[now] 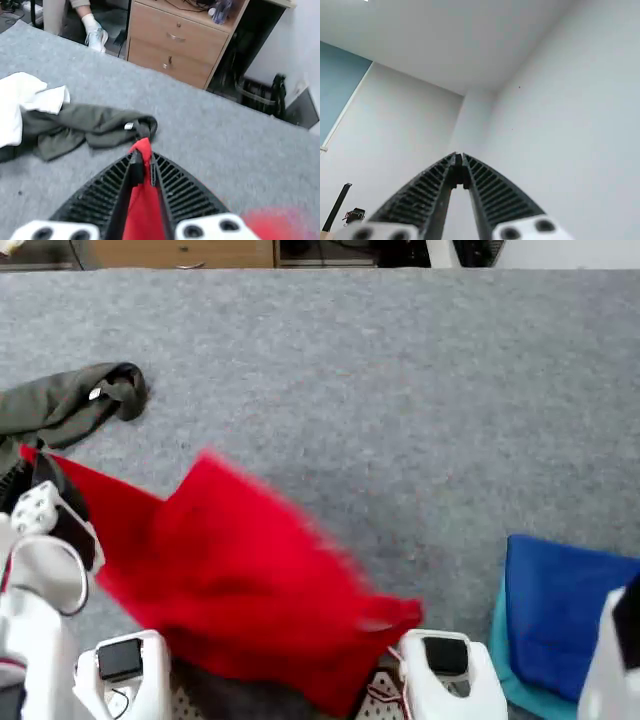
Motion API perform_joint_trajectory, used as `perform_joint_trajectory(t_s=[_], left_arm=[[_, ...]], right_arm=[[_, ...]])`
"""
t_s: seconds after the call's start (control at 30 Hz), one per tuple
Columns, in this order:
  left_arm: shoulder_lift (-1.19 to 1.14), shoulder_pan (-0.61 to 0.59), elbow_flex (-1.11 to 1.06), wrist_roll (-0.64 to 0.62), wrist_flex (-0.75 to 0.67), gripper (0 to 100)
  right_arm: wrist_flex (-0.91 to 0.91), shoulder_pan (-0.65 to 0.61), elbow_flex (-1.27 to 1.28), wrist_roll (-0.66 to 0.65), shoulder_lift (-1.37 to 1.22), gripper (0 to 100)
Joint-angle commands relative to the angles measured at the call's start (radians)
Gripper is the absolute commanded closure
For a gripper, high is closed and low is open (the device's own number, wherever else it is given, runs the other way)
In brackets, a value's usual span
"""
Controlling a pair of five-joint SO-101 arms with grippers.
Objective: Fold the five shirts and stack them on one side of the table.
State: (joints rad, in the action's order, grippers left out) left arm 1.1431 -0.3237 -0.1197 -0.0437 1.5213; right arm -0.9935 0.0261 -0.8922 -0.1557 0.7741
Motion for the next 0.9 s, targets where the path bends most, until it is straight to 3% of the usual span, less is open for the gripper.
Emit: perform_joint_trajectory(t_s=[0.0,0.2,0.47,0.67,0.87], left_arm=[[0.094,-0.018,-0.100,0.009,-0.106,98],[0.102,-0.032,-0.181,0.009,-0.117,98],[0.111,-0.040,-0.440,0.064,-0.149,98],[0.105,-0.041,-0.535,0.064,-0.176,98],[0.111,-0.041,-0.578,0.064,-0.170,98]], right_arm=[[0.018,0.007,0.038,-0.009,-0.001,99.5],[-0.081,-0.005,0.242,-0.002,-0.001,99.5],[-0.491,-0.415,0.817,0.026,-0.002,95.9],[-0.603,-0.654,1.148,0.112,-0.005,82.4],[-0.644,-0.878,1.357,0.152,-0.130,81.5]])
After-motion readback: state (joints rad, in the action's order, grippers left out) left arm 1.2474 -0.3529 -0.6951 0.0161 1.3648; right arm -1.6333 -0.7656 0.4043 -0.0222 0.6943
